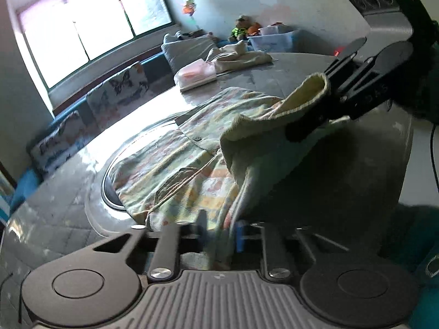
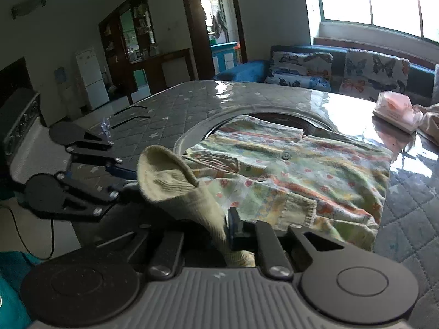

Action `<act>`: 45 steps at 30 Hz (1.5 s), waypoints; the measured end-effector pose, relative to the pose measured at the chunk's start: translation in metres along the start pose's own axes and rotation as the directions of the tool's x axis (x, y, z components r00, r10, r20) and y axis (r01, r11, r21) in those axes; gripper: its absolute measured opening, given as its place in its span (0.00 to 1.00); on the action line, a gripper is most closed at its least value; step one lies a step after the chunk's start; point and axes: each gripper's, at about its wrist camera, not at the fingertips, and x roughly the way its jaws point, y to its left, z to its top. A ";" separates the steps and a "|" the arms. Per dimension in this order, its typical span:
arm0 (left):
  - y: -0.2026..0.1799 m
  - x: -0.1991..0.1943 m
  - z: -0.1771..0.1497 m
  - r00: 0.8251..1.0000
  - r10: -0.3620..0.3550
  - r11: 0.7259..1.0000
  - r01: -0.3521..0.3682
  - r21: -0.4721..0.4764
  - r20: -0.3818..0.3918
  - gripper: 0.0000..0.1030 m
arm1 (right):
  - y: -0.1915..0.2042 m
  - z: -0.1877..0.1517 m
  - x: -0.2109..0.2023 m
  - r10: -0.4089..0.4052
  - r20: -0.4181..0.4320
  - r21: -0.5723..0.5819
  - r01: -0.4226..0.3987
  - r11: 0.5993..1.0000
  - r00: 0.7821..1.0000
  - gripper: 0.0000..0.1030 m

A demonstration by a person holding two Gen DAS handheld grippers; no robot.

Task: Fold clothes
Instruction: 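Carry the held hem band over the shirt body toward the collar with the left gripper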

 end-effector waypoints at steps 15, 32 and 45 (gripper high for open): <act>-0.009 -0.077 -0.006 0.978 -0.181 0.982 0.185 -0.035 0.102 0.07 | 0.039 -0.005 -0.070 0.083 0.014 -0.055 -0.082 0.995 0.996 0.06; 0.067 -0.011 0.049 0.986 -0.092 0.985 0.110 -0.132 0.138 0.07 | -0.017 0.100 -0.007 0.014 -0.032 -0.162 -0.019 0.987 0.999 0.06; 0.118 0.117 0.045 0.997 -0.057 0.949 0.038 -0.311 -0.050 0.11 | -0.080 0.095 0.113 -0.144 -0.041 -0.037 0.143 0.989 0.989 0.21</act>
